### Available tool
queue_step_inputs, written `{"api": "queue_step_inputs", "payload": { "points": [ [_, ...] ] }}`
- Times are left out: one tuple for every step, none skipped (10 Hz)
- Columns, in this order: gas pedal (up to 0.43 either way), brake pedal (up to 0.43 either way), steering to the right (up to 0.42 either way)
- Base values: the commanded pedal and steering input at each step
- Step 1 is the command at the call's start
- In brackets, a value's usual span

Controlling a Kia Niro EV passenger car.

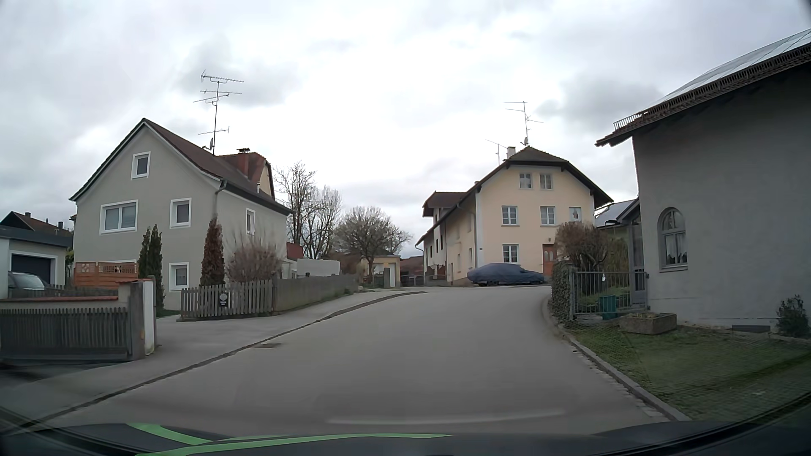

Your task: Follow the waypoints while adhering to traffic rules and regulations

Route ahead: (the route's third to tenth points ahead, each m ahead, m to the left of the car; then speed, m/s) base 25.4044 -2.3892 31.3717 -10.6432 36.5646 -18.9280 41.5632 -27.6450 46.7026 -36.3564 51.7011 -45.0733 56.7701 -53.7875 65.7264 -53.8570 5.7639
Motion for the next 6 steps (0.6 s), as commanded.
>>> {"api": "queue_step_inputs", "payload": {
  "points": [
    [0.118,0.000,0.050],
    [0.118,0.000,0.050],
    [0.118,0.000,0.050],
    [0.118,0.000,0.050],
    [0.118,0.000,0.050],
    [0.118,0.000,0.050]
  ]
}}
